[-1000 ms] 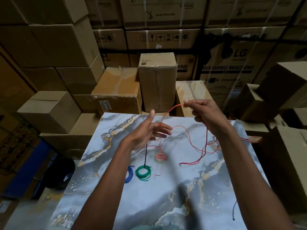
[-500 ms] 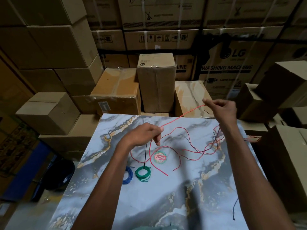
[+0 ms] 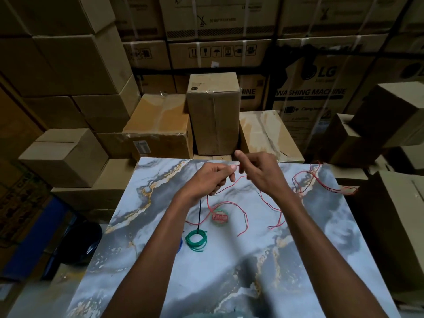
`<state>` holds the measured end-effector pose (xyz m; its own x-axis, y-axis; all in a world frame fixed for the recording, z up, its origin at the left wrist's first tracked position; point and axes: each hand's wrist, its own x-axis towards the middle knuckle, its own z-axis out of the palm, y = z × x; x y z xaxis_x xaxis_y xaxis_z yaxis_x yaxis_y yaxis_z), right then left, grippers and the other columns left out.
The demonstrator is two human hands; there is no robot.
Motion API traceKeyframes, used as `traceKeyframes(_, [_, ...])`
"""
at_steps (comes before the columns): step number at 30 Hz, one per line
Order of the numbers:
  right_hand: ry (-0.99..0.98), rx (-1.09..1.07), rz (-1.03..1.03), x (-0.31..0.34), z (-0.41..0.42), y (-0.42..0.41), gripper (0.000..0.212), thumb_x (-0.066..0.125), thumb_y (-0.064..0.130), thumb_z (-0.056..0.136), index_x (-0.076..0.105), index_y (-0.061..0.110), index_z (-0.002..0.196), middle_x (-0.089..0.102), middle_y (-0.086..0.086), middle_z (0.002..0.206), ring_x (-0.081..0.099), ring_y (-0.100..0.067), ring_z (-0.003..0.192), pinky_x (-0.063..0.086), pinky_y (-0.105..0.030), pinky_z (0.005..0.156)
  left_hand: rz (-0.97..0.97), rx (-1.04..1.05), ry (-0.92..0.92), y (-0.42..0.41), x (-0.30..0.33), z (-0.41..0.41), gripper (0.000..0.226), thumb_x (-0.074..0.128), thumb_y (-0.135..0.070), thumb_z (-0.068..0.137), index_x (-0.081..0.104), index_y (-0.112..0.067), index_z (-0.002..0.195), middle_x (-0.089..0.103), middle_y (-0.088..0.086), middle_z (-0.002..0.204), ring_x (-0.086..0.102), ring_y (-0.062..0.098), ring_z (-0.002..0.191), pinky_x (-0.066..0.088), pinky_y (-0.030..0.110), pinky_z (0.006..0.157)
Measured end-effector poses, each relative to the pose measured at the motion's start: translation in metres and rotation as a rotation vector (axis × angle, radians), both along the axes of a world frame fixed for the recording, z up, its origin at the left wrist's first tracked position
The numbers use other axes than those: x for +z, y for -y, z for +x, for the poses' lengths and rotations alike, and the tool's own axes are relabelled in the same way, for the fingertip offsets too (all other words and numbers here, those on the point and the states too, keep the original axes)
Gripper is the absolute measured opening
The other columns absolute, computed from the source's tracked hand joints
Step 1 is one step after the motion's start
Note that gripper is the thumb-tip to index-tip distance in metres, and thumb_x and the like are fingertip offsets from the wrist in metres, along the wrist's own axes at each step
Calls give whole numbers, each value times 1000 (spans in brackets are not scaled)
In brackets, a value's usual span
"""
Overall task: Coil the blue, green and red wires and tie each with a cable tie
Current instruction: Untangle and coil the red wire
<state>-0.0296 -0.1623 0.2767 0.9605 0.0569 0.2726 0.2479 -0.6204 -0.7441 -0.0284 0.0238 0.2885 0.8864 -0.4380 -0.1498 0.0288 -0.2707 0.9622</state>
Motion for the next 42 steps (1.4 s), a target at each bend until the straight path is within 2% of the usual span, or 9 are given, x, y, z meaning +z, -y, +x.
traceKeyframes(3, [-47,34,267,4,-1,10,52,68,44,96,66,0,68,59,-18,63,52,-15,59,41,-25,57,-150,10,-167,-11,-8,1,38,54,-44,100,63,-12,81,26,-3,58,19,11,50,18,24,45])
traceKeyframes(9, [-31,-70,556,1,10,40,25,69,21,97,76,1,83,67,-21,79,57,-11,67,47,-25,63,-848,-93,-614,-33,-30,-3,20,48,-29,99,51,-17,84,32,-6,61,34,11,51,40,26,56])
traceKeyframes(13, [-47,-87,425,-18,13,46,25,69,25,98,79,3,90,68,-17,75,59,-7,65,50,-24,59,-1074,-117,-658,-34,-35,-2,11,48,-22,102,52,-13,96,34,-7,61,23,5,46,35,19,44])
traceKeyframes(17, [-155,-59,291,-44,12,39,22,69,28,98,81,10,93,70,-17,75,61,-7,63,52,-27,59,-1259,-77,-656,-26,-28,0,17,44,-23,104,55,-10,101,42,-5,61,33,6,50,35,18,50])
traceKeyframes(27, [-280,163,96,-68,-27,9,24,67,34,99,83,16,101,71,4,69,58,3,59,42,-16,62,-1508,643,-472,-32,-30,26,19,44,0,100,62,3,106,74,12,86,75,22,78,62,34,71])
traceKeyframes(30, [-289,268,-5,-57,-45,1,22,64,28,101,81,16,111,67,15,67,61,4,59,40,-9,60,-1427,790,-307,-44,-47,35,27,43,-1,102,52,5,127,75,15,100,74,24,93,61,35,81])
traceKeyframes(34, [-241,278,-17,-38,-53,-4,24,64,30,101,80,17,113,72,10,73,65,-1,66,44,-12,61,-892,913,-28,-55,-76,29,36,50,-3,101,46,11,135,67,22,117,70,29,107,57,30,86])
traceKeyframes(40, [-198,285,11,-11,-41,-5,16,71,30,94,83,19,98,78,0,83,71,-18,75,58,-43,73,20,467,426,-46,-107,2,23,51,-29,104,69,-33,118,73,-2,116,66,5,109,54,24,91])
traceKeyframes(42, [-147,270,37,-1,-36,-4,15,70,26,94,83,18,98,78,2,87,71,-19,81,58,-47,77,116,325,467,-39,-106,-6,28,47,-26,105,72,-21,116,73,-6,110,65,-5,104,55,27,93])
